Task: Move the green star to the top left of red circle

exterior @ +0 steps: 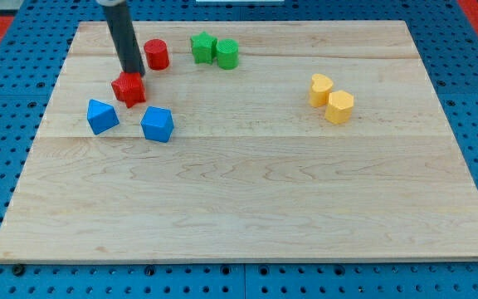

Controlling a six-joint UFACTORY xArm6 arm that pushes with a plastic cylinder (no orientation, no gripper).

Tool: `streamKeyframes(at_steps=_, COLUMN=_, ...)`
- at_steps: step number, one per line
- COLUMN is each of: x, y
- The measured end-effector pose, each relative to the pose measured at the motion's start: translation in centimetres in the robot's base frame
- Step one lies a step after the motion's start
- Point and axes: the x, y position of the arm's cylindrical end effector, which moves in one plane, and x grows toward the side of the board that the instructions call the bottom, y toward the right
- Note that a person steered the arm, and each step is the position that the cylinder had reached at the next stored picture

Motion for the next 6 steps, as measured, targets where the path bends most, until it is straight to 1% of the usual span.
streamKeyframes(at_steps=1, x=-0.3, y=5.3)
streamKeyframes(at_steps=2, x=-2.3, y=9.8)
streamKeyframes(at_steps=5, x=-8.1, y=11.7)
streamKeyframes(at_steps=6, x=-8.2, y=7.1)
